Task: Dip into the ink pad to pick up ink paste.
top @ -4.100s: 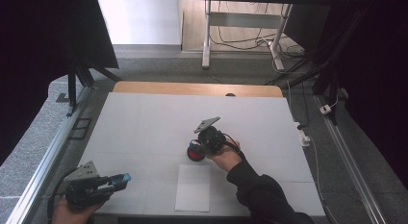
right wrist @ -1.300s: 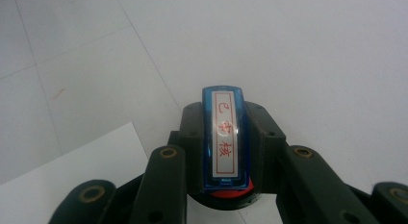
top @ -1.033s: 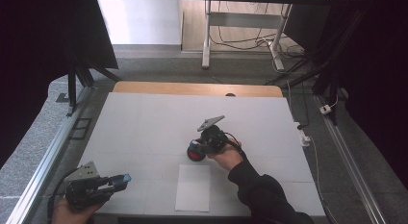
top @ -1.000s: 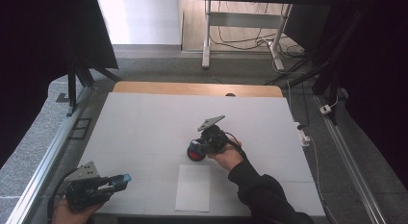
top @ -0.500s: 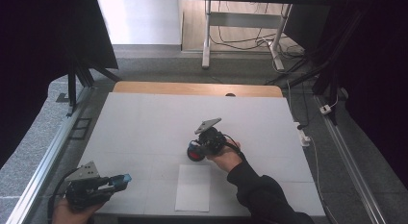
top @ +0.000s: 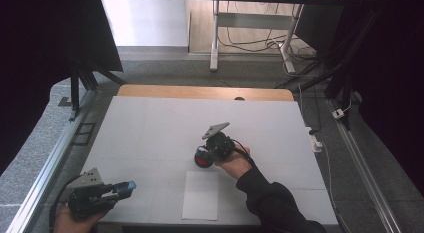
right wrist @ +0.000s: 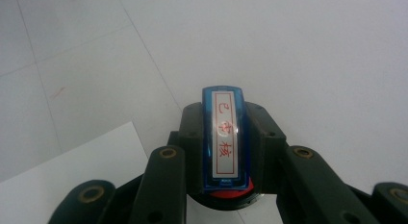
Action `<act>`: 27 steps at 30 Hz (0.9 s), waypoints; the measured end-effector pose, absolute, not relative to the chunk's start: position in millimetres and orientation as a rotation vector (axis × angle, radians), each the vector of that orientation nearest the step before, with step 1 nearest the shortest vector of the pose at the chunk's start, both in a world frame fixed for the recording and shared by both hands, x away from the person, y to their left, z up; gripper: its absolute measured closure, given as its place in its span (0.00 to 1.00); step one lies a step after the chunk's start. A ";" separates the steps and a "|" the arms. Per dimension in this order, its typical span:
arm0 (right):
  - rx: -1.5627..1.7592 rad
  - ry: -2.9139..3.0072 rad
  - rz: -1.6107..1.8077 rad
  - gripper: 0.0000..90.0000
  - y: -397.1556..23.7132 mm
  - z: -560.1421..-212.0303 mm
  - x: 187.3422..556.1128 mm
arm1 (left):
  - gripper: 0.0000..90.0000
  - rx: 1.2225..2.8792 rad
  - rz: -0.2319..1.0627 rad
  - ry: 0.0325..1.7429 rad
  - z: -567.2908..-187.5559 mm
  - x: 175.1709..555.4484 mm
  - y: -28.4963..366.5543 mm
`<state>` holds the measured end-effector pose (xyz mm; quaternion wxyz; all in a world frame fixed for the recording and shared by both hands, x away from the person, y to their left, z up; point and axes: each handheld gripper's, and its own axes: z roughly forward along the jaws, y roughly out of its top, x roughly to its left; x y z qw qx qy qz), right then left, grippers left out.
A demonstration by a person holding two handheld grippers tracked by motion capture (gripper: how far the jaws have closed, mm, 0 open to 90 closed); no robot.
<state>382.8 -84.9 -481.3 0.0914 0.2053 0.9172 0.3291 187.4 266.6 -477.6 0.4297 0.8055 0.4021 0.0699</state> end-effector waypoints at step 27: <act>0.559 2.701 1.032 0.80 -90.0 -472.0 375.5 | 0.76 2.009 0.176 1.010 -477.6 187.4 266.3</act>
